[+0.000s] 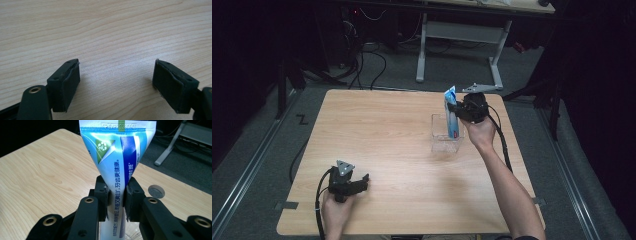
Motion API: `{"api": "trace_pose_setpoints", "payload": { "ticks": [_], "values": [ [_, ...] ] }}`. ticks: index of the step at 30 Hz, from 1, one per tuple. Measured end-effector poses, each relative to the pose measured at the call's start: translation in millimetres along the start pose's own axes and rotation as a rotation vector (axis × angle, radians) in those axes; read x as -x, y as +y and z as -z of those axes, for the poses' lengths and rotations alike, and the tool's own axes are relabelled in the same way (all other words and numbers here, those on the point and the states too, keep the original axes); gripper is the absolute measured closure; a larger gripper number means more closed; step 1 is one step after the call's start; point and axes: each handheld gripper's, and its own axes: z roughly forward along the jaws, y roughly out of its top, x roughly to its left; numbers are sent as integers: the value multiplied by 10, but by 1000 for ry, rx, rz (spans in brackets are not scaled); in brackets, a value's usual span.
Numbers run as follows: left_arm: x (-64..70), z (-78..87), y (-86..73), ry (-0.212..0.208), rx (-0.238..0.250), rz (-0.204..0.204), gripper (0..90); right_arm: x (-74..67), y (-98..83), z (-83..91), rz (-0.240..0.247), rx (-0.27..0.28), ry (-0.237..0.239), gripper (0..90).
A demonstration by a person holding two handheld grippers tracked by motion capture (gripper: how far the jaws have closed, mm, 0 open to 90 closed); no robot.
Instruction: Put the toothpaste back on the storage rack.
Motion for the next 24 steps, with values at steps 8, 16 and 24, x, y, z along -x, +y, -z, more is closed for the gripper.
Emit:
{"api": "trace_pose_setpoints", "payload": {
  "ticks": [8,16,24],
  "values": [
    [1,-1,0,0,2,2,224,23,-106,-51,0,-23,-12,751],
    [-1,1,0,0,0,1,226,34,-189,-112,-3,-47,-12,751],
    [2,-1,-1,0,3,3,224,24,-255,-188,-7,-69,-9,750]
  ]
}}
